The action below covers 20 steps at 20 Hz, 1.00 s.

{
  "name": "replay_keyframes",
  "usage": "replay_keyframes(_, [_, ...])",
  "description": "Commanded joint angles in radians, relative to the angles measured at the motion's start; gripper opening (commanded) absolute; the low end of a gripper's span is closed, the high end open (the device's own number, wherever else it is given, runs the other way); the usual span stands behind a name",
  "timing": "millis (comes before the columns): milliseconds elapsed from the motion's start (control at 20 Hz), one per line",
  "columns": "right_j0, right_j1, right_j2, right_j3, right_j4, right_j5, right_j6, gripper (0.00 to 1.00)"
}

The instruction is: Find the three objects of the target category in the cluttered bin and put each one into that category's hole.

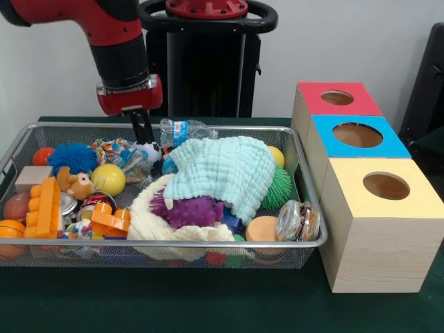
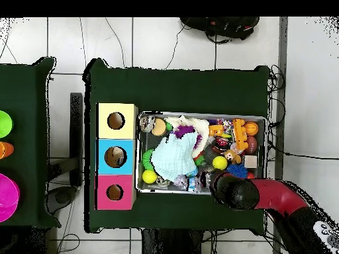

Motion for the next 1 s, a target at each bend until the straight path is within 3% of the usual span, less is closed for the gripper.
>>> replay_keyframes(50, [-0.002, 0.166, -0.111, 0.005, -0.173, -0.248, 0.070, 0.00])
replay_keyframes(250, [-0.018, 0.144, -0.163, 0.062, -0.218, -0.311, 0.072, 0.00])
replay_keyframes(750, [-0.138, 0.160, -0.131, 0.126, -0.249, -0.285, -0.033, 0.00])
replay_keyframes(1000, [-0.176, 0.138, -0.101, 0.148, -0.229, -0.257, -0.055, 0.00])
